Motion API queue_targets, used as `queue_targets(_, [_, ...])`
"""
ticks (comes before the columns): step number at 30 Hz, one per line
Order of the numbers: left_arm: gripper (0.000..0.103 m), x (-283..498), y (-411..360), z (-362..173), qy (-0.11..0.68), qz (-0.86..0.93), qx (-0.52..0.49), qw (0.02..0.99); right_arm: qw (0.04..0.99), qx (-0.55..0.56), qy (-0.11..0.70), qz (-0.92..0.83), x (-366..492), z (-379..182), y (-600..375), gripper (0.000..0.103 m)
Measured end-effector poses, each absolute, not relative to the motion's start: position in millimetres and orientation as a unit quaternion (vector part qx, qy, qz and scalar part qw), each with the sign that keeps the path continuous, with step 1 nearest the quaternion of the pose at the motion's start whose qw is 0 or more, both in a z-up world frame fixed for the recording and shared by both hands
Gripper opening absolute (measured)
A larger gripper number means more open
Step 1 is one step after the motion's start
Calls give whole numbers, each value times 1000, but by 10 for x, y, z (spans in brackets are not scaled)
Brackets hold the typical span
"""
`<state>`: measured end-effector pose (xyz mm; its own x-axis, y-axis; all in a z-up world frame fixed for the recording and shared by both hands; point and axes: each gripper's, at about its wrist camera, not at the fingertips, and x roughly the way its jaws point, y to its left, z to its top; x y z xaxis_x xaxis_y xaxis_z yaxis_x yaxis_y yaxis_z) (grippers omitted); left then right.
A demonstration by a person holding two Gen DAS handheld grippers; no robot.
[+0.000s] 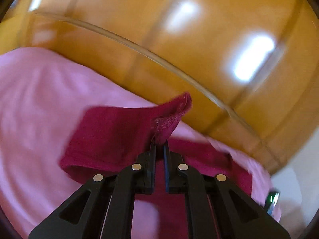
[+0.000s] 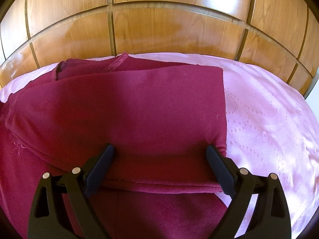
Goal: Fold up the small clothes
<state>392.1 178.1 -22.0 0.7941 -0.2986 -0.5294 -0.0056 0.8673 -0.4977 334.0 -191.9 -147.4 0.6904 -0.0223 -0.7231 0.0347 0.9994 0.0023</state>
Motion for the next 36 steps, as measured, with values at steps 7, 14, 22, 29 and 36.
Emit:
queue_targets(7, [5,4069,682,-659,388,-143,-186,891,919,16,393,-9,3336,-1466,-1964,93])
queue_targets(14, [42,3717,598,-784,395,-144,-169,891,917,25,398,-4,3354,-1441,-1994,93])
queue_targets(22, [42,3353,817,-970,390,-122,-177,895,900,132,382,166,3251,-988,-1433,69])
queue_targets(29, [42,3434,829,-1135,396,-127,-191,889,845,154,441,259,3553,-1131,-467,68])
queue_targets(36, [42,3409,945,-1198,392,-140,-221,882,875,106,417,224,3559,-871,-319,4])
